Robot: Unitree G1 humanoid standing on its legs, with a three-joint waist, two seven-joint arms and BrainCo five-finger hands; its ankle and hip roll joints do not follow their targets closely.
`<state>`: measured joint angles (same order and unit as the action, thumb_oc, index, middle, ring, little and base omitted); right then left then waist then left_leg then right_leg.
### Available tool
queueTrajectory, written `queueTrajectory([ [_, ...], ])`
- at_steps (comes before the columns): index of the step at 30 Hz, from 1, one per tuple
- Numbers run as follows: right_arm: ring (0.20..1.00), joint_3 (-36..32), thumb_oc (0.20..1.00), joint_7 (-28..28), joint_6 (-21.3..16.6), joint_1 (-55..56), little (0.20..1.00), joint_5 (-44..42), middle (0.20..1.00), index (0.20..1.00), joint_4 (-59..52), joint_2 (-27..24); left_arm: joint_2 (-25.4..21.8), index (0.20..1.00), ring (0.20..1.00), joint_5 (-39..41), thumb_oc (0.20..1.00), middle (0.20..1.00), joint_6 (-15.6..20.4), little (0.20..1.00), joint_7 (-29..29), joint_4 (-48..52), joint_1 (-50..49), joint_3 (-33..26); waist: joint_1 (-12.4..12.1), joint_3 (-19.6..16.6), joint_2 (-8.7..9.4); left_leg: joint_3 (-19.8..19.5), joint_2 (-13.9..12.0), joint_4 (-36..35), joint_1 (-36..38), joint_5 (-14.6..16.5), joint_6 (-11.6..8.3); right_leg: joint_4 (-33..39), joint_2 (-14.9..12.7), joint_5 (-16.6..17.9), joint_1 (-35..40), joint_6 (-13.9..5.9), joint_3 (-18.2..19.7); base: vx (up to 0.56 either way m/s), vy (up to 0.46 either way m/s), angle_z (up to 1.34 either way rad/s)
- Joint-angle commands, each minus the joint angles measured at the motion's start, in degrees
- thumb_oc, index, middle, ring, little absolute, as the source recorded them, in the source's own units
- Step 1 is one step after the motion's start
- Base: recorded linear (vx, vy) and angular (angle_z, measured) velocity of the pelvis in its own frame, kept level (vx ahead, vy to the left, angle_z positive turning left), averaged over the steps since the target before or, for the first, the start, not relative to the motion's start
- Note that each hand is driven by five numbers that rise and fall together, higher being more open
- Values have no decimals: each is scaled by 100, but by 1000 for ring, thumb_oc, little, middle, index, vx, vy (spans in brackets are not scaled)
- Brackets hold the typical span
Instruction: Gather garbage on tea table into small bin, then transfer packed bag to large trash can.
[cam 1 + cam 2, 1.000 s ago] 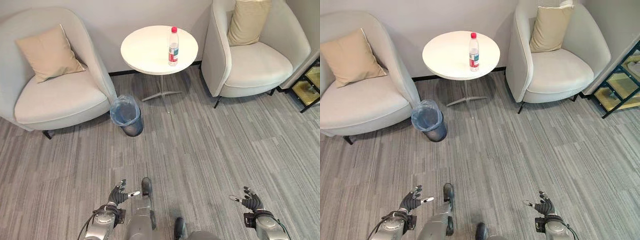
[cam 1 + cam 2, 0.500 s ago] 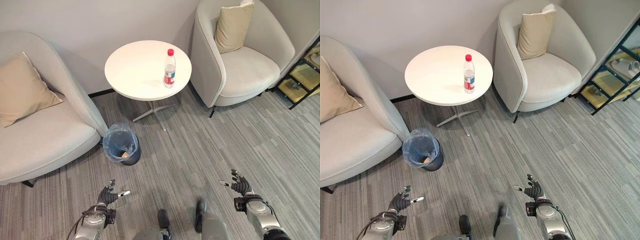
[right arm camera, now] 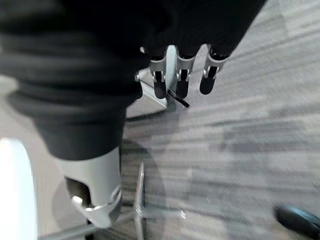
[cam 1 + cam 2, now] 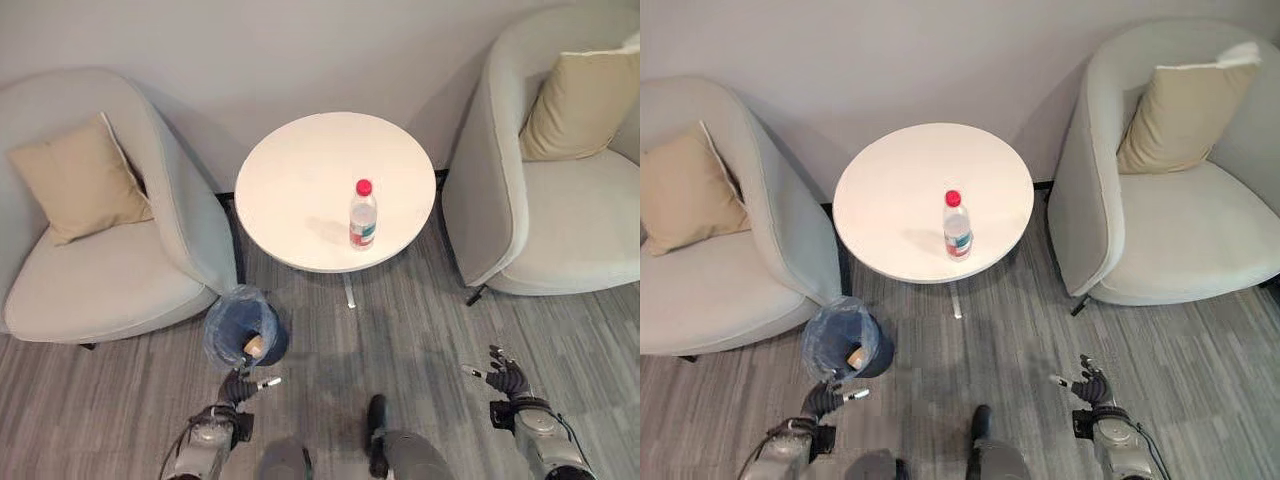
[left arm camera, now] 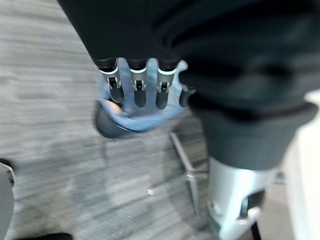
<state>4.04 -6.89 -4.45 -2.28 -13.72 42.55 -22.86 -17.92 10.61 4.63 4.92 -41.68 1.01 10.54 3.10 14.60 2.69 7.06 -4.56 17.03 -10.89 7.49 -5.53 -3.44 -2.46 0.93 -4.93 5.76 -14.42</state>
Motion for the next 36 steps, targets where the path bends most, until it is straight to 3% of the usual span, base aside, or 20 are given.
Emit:
queueTrajectory([
  [1, 1000, 80, 1000, -71, -33, 173, 1000, -171, 1000, 1000, 22, -231, -175, 1000, 1000, 49, 1000, 1000, 100, 1000, 88, -71, 50, -38, 4, -50, -172, 139, -257, -887, -4, -813, -52, -135, -362, -844, 124, -898, 243, 243, 64, -17],
  [2, 1000, 84, 1000, -97, -15, 177, 1000, -153, 1000, 1000, 67, -219, -190, 1000, 1000, 21, 1000, 1000, 91, 1000, 108, -105, 58, -37, -29, -46, -154, 220, -323, -957, -143, -986, -108, -113, -369, -878, 271, -927, 237, 249, 90, -29],
  [4, 1000, 101, 1000, -72, 26, 197, 1000, -99, 1000, 1000, 75, -201, -218, 1000, 1000, 21, 1000, 1000, 84, 1000, 113, -80, 12, -84, -84, -58, -166, 244, -353, -1019, -158, -1010, -107, -145, -363, -952, 446, -965, 294, 262, 164, -40],
  [6, 1000, 62, 1000, -47, 51, 209, 1000, -9, 1000, 1000, 88, -185, -227, 1000, 1000, 40, 1000, 1000, 72, 1000, 108, -82, -56, -157, -97, -135, -191, 300, -313, -1111, 45, -895, -57, -181, -415, -995, 603, -1062, 347, 279, 233, -69],
  [10, 1000, 92, 1000, 7, 96, 150, 1000, 107, 1000, 1000, 135, -71, -313, 1000, 1000, 16, 1000, 1000, 65, 1000, 61, -66, -126, -213, -192, -270, -62, 360, -57, -986, 208, -591, 154, -249, -721, -864, 721, -1280, 484, 221, 237, -59],
  [15, 1000, 187, 1000, 28, 99, 47, 1000, 132, 1000, 1000, -34, 48, -479, 1000, 1000, 9, 1000, 1000, 64, 1000, 116, -41, -79, -302, -253, -257, -45, 428, 87, -903, 272, -333, 403, -1007, -878, -738, 222, -1410, 664, 65, 174, -4],
  [19, 1000, 212, 1000, 15, 45, 26, 1000, 137, 1000, 1000, -207, 48, -509, 1000, 1000, 37, 1000, 1000, 93, 1000, 144, -6, -111, -376, -233, -250, -78, 413, 132, -995, 421, -288, 437, -955, -849, -599, -119, -1389, 694, 48, 38, 32],
  [22, 1000, 312, 1000, 26, 8, 37, 1000, 415, 1000, 1000, -622, -130, -479, 1000, 1000, -11, 1000, 1000, 138, 1000, 137, -1, -144, -420, -161, -209, -25, 291, 222, -971, 535, -295, 375, -358, -649, -561, 32, -1361, 1093, 46, -97, 69],
  [26, 1000, 388, 1000, 163, -80, 155, 1000, 895, 1000, 1000, -1537, -470, -470, 1000, 1000, -127, 1000, 1000, 144, 1000, 51, 78, -297, -496, -175, -309, -21, 210, 124, -1045, 614, -395, 263, -86, -559, -592, 299, -1260, 1045, 14, -145, 17],
  [29, 1000, 633, 1000, 487, -160, 227, 1000, 1608, 1000, 1000, -2572, -1001, -437, 1000, 1000, -281, 1000, 1000, 137, 1000, -40, 24, -396, -524, -191, -383, -31, 108, 50, -1143, 709, -487, 182, 91, -486, -658, 543, -1186, 940, 13, -138, 22],
  [33, 1000, 978, 1000, 844, -401, 76, 1000, 1856, 1000, 1000, -3568, -1434, -366, 1000, 1000, -416, 1000, 1000, 177, 1000, -126, 0, -427, -413, -197, -443, -105, 34, 7, -1293, 851, -585, 118, 221, -427, -721, 763, -1144, 812, 9, -77, 7],
  [36, 1000, 1409, 1000, 939, -441, -270, 1000, 2003, 1000, 1000, -3596, -1418, -275, 1000, 1000, -433, 1000, 1000, 169, 1000, -150, -89, -397, -273, -226, -482, -161, -31, -7, -1365, 905, -634, 98, 244, -399, -773, 841, -1109, 741, 34, -58, 11],
])
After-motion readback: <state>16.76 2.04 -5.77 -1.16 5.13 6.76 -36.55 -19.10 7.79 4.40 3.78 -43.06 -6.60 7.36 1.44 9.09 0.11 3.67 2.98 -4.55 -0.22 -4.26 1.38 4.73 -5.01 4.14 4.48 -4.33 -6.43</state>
